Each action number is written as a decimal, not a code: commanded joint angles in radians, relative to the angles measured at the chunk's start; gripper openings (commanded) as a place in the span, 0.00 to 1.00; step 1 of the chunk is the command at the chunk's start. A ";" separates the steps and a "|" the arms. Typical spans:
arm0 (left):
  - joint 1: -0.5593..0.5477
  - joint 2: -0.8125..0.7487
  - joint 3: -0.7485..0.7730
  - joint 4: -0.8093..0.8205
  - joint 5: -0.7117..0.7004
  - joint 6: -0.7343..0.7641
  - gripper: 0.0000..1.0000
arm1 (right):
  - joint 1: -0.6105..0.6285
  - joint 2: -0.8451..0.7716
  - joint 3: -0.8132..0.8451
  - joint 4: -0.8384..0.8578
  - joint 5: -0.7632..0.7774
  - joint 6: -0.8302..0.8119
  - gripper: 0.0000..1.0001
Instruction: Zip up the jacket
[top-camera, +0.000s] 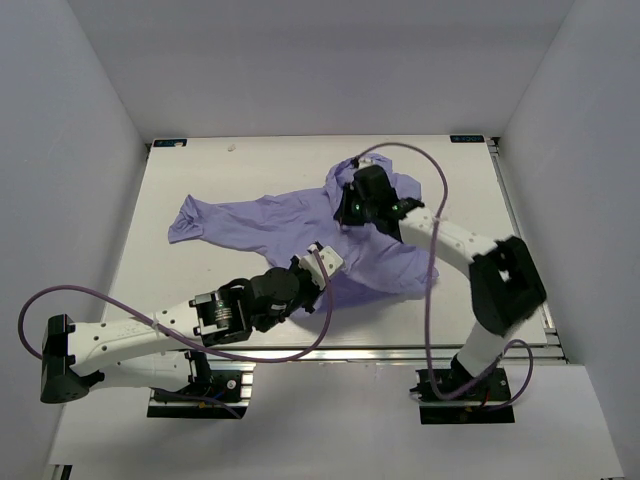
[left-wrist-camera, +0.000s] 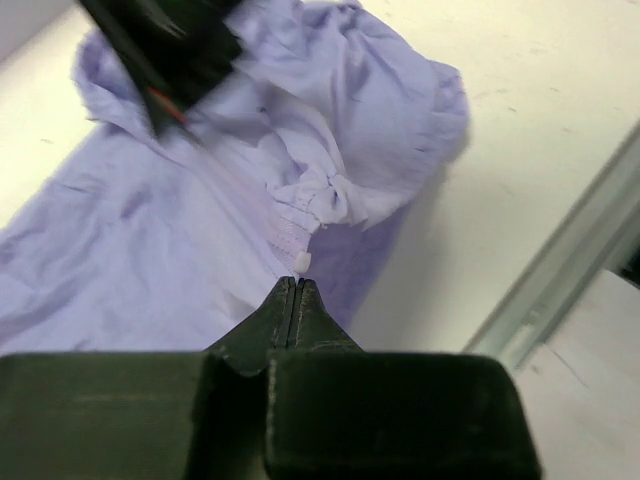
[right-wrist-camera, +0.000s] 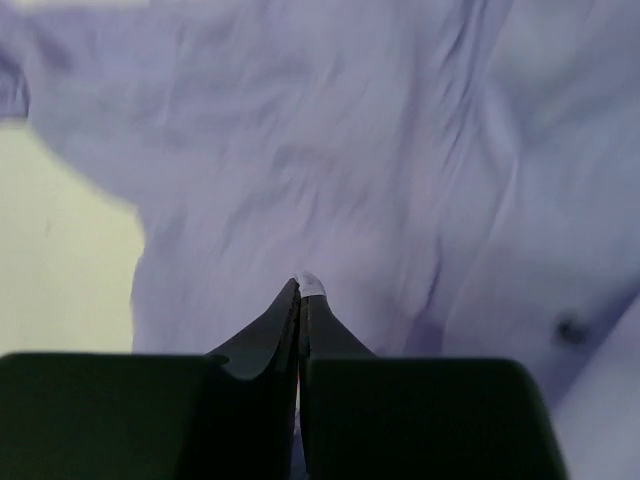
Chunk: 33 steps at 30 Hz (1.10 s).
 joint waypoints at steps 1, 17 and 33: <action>-0.006 -0.014 0.019 -0.049 0.146 -0.119 0.00 | -0.116 0.167 0.172 0.223 0.102 -0.089 0.00; -0.009 0.083 -0.190 -0.060 0.611 -0.545 0.00 | -0.332 0.872 1.047 0.542 0.069 -0.096 0.00; 0.213 0.065 -0.034 -0.382 0.191 -0.731 0.98 | -0.335 0.207 0.498 0.144 -0.048 -0.185 0.89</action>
